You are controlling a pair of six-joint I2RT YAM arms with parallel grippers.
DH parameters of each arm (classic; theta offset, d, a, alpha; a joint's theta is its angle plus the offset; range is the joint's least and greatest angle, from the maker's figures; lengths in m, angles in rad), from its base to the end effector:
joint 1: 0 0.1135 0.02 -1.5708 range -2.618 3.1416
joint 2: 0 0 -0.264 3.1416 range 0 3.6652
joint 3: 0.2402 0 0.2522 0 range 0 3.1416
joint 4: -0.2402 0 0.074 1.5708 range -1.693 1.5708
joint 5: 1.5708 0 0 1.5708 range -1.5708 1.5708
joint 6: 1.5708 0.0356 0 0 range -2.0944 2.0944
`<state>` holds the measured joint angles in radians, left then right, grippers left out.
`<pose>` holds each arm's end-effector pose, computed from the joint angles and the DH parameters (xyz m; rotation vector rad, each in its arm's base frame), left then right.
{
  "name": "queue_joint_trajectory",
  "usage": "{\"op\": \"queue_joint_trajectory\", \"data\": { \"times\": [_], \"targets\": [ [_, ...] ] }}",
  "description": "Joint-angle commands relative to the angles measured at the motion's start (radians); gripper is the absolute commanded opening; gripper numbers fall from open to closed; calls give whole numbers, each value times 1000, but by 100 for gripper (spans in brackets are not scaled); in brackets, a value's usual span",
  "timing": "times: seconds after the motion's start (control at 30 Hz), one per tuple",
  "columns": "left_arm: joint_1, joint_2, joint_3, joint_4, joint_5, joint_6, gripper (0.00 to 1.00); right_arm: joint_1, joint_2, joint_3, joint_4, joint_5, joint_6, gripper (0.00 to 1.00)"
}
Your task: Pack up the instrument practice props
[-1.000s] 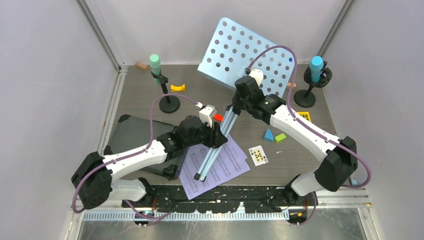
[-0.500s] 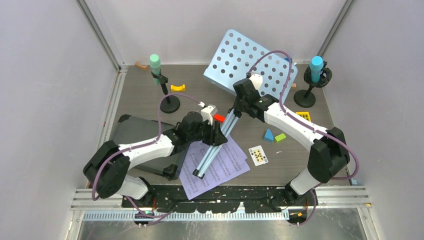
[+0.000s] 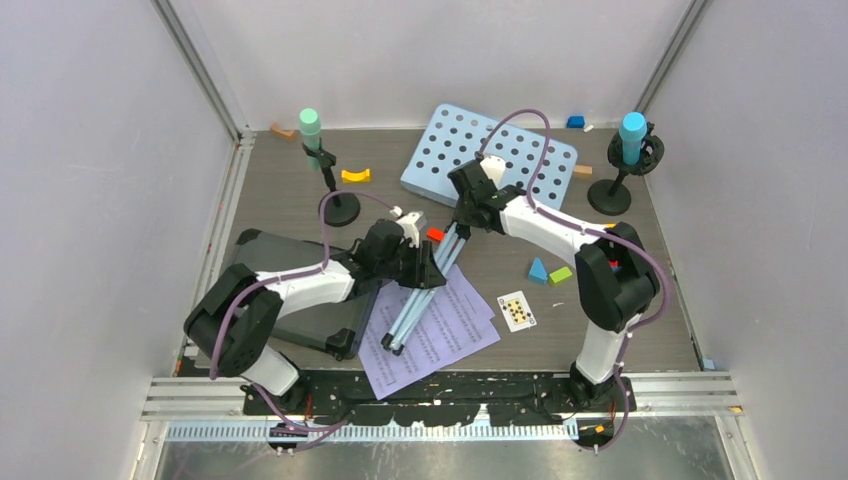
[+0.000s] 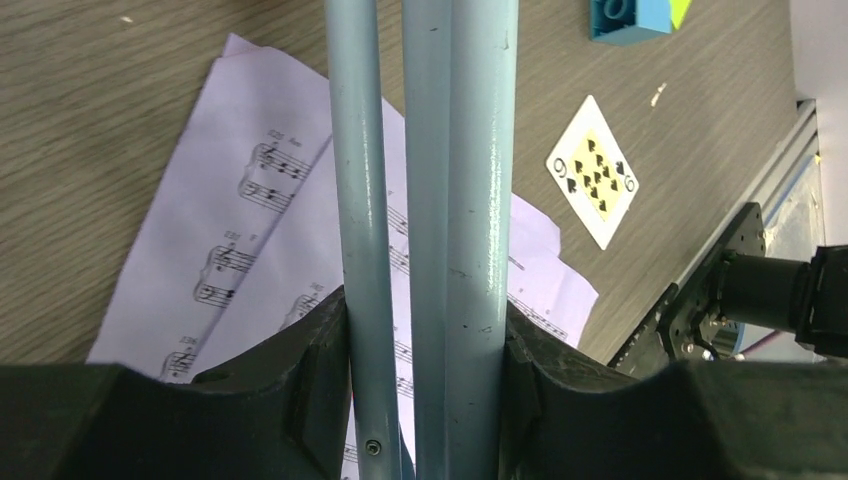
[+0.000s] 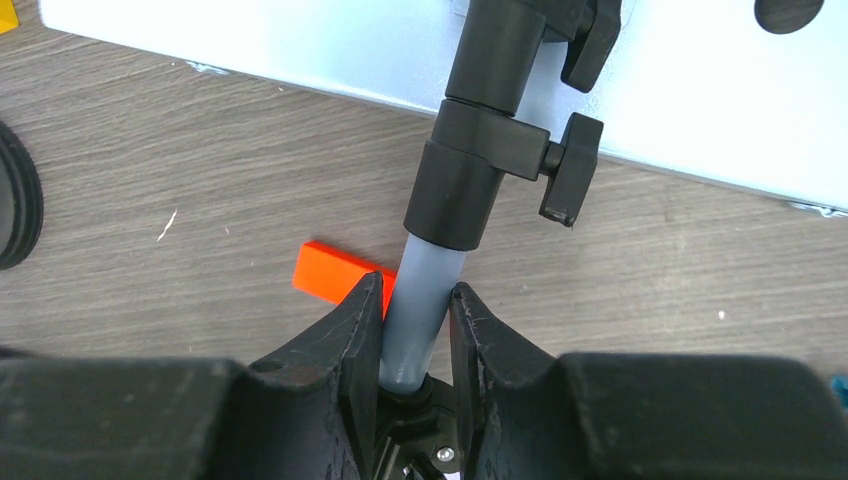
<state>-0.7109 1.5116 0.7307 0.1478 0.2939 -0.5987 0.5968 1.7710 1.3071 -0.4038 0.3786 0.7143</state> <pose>0.2265 -0.2086 0.1833 0.3106 2.3584 -1.0102 0.3280 0.2070 0.2346 0.3040 2.3454 0.1692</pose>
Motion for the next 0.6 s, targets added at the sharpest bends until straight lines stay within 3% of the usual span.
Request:
{"op": "queue_joint_trajectory", "data": {
  "times": [0.0,0.13,0.2,0.43,0.57],
  "targets": [
    [50,29,42,-84,-69,32,0,-34,34,108,104,103,-68,0],
    [63,70,67,-110,-72,31,1,-35,94,146,109,62,-88,5],
    [65,92,80,-118,-74,31,4,-35,115,159,113,40,-102,12],
    [67,123,113,-145,-96,39,21,-35,52,141,137,19,-143,38],
    [67,97,118,-178,-129,47,37,-36,-43,116,138,42,-193,57]
  ]
}}
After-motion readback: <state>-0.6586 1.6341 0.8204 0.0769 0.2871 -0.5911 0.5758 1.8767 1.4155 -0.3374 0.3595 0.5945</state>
